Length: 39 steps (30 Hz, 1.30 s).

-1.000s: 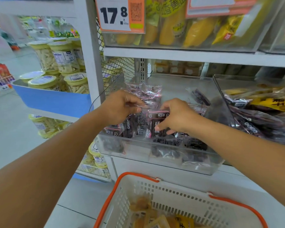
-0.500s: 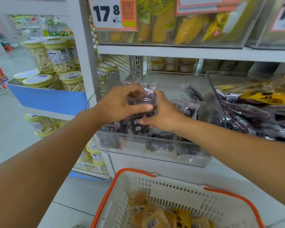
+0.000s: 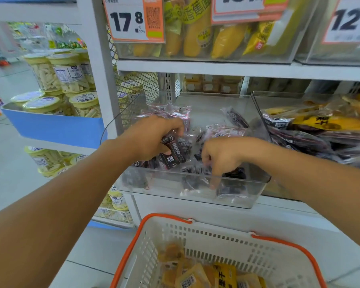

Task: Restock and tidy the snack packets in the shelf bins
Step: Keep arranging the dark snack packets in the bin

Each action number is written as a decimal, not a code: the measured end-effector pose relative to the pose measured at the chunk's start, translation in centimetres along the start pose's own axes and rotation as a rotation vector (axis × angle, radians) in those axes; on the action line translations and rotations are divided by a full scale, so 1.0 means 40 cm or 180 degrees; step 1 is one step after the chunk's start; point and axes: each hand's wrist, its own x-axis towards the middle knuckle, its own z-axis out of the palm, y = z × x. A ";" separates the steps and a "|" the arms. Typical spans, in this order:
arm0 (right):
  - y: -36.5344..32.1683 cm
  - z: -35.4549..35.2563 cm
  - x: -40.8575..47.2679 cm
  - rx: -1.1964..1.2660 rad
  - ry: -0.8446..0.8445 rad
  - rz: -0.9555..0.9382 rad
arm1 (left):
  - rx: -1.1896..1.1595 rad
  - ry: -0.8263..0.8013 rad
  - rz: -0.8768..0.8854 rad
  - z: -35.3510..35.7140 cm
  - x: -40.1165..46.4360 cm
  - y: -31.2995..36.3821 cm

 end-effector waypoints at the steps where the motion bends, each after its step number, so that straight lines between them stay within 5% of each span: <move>1: 0.013 -0.012 -0.008 0.0053 0.0190 -0.0046 | -0.0046 0.0043 0.0006 0.005 0.000 0.002; 6: 0.073 -0.055 -0.053 0.0913 0.0955 -0.0226 | -0.0052 0.0376 -0.0534 0.007 -0.009 -0.015; 14: -0.003 -0.001 -0.019 0.1307 0.1591 -0.0715 | -0.0824 0.0291 -0.0587 0.011 -0.005 -0.005; 18: -0.048 0.033 0.024 0.1444 0.2311 -0.0093 | -0.1388 0.0445 -0.0521 0.021 -0.004 -0.008; 22: -0.046 0.039 0.047 0.2679 0.1600 0.0681 | -0.1817 0.0433 -0.0428 0.025 -0.011 -0.022; 25: -0.045 0.050 0.049 0.3526 0.1141 0.0632 | -0.1991 0.0293 -0.0370 0.017 -0.011 -0.026; 30: -0.072 0.058 0.044 0.3008 0.0722 0.0178 | -0.1926 0.0262 -0.0126 0.013 -0.010 0.028; 39: -0.062 0.053 0.068 0.3503 0.0871 -0.0170 | 0.0075 -0.0283 -0.0435 -0.001 -0.014 0.002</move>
